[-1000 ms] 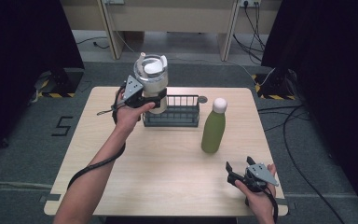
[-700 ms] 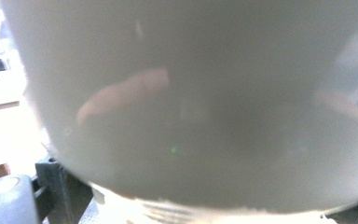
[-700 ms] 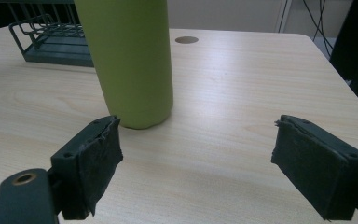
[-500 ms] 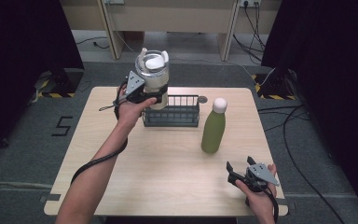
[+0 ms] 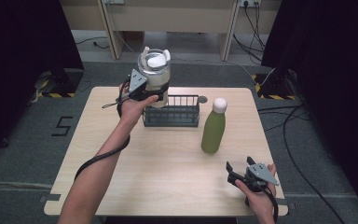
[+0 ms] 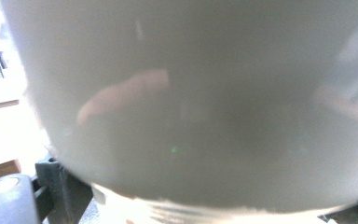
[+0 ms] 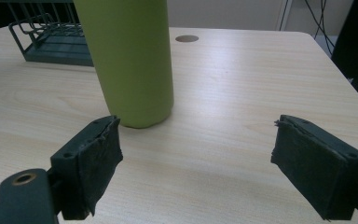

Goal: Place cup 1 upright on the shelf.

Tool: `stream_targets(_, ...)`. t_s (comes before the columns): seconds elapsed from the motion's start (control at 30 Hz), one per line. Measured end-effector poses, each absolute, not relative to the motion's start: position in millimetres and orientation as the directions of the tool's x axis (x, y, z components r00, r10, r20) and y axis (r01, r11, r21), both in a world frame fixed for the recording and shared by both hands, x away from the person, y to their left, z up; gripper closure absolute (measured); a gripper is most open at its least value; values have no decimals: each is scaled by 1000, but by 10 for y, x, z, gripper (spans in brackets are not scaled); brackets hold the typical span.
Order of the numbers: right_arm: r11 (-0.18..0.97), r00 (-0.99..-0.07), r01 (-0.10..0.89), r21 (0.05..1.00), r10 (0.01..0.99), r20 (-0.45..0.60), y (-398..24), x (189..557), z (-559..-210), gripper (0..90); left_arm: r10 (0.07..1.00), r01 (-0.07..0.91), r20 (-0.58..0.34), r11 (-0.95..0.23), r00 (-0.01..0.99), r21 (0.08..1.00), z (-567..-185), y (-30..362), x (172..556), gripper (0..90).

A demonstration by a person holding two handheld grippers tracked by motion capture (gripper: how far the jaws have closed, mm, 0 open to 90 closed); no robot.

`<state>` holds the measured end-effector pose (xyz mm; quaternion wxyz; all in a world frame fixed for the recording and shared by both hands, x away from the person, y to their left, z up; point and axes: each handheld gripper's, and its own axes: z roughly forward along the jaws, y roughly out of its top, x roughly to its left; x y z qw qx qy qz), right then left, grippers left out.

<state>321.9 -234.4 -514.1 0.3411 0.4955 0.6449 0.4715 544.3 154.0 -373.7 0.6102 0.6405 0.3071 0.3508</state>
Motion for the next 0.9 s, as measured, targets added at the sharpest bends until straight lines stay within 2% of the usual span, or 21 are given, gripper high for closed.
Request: stream_targets(0.9,65,-276,325,943,961,29,-2333,3222,-5154,152,840,23,71,-98,538,995,-3985,1530,5612,92)
